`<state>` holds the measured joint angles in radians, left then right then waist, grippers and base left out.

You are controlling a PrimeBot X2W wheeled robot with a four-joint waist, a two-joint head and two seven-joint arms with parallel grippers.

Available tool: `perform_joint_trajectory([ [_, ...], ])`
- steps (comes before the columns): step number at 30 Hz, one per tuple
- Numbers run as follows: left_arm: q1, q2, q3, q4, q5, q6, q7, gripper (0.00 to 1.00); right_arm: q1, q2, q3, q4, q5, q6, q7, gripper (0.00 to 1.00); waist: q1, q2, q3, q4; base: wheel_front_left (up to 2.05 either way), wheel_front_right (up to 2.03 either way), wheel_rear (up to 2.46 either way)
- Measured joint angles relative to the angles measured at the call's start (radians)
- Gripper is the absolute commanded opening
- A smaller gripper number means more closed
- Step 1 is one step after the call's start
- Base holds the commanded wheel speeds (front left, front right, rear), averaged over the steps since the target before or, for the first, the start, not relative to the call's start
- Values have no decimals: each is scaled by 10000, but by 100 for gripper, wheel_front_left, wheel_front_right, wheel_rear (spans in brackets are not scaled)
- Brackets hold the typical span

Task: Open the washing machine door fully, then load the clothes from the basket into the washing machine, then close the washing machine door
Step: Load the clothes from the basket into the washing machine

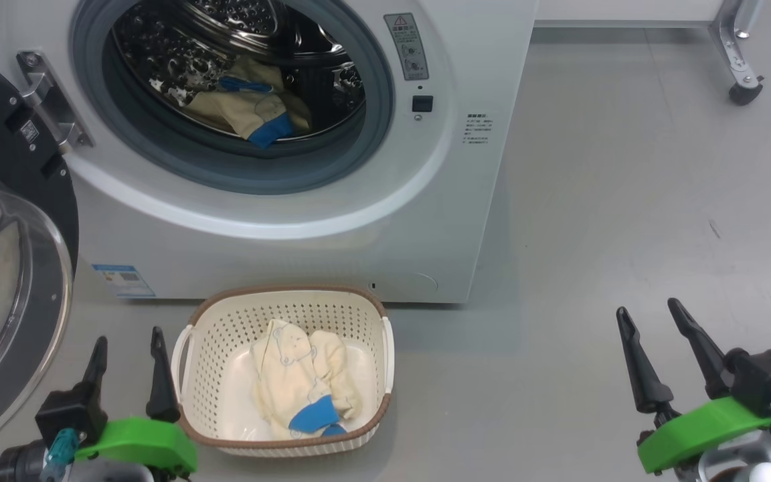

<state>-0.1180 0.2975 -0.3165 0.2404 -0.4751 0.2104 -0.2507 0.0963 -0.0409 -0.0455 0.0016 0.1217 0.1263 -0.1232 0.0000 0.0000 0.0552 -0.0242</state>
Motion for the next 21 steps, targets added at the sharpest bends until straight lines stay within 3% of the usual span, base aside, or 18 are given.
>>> perform_joint_trajectory([
  [10,2,6,-138,-138,0,-2,8,100,-12,2,-10,-4,0,0,0,100,0,0,189,97,0,0,0],
  [21,-580,-29,-489,-17,-4,-407,138,100,-622,-38,188,-81,8,0,-59,100,0,0,1228,110,0,0,0],
])
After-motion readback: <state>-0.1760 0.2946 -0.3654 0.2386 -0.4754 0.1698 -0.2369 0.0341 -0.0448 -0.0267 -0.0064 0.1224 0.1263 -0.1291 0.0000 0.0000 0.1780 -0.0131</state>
